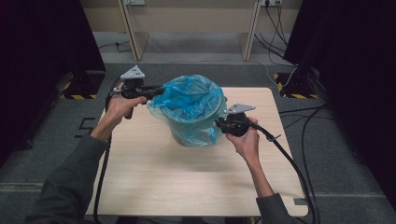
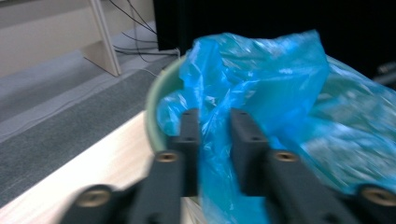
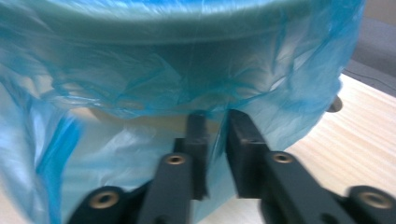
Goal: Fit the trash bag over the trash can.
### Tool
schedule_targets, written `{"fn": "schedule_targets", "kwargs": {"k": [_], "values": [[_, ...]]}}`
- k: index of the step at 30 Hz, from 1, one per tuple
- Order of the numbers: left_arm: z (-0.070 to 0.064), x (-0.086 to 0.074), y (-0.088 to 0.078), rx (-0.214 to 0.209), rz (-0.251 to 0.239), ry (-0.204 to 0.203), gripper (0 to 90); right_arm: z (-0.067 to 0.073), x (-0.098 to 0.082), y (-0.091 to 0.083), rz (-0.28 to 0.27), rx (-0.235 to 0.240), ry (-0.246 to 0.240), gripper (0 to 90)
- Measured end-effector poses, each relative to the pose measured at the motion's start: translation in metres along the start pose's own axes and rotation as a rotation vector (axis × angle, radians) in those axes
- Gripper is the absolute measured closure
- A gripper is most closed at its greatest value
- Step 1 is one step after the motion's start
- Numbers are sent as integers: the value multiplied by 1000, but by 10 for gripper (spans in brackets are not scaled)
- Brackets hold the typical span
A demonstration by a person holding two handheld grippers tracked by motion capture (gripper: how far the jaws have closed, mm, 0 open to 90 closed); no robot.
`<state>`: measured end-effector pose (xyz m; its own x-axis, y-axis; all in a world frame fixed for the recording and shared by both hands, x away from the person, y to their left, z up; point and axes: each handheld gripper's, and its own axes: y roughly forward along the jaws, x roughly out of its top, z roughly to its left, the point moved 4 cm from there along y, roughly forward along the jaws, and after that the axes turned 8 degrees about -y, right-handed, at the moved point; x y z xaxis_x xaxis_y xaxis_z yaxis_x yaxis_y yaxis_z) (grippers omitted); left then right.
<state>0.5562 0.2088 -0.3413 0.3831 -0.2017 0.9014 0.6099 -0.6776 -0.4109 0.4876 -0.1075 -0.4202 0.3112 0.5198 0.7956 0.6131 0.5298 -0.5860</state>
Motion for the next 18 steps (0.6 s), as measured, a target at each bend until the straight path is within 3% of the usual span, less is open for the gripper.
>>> {"fn": "schedule_targets", "kwargs": {"k": [2,3,5,6,7,12,13,14,15,18], "values": [[6,1,2,19,-9,-12,861,-6,-3,6,17,2,-7,876],[20,3,7,38,-27,-57,863,-9,-4,9,27,-1,-9,890],[33,1,12,60,-33,-94,863,-13,-7,15,43,-5,-13,900],[33,1,12,60,-33,-94,862,-13,-7,15,43,-5,-13,900],[42,-5,16,64,-25,-126,859,-17,-10,20,57,-19,-17,900],[52,-18,24,62,-4,-158,855,-23,-11,25,52,-21,-15,884],[52,-22,24,59,-2,-160,846,-23,-11,23,65,-24,1,735],[52,-22,24,59,-2,-160,827,-23,-11,23,65,-24,1,735],[50,-23,19,45,-12,-164,806,-22,-8,13,66,-56,-2,633],[46,-23,11,29,-10,-160,771,-22,3,-12,10,-108,11,548]]}}
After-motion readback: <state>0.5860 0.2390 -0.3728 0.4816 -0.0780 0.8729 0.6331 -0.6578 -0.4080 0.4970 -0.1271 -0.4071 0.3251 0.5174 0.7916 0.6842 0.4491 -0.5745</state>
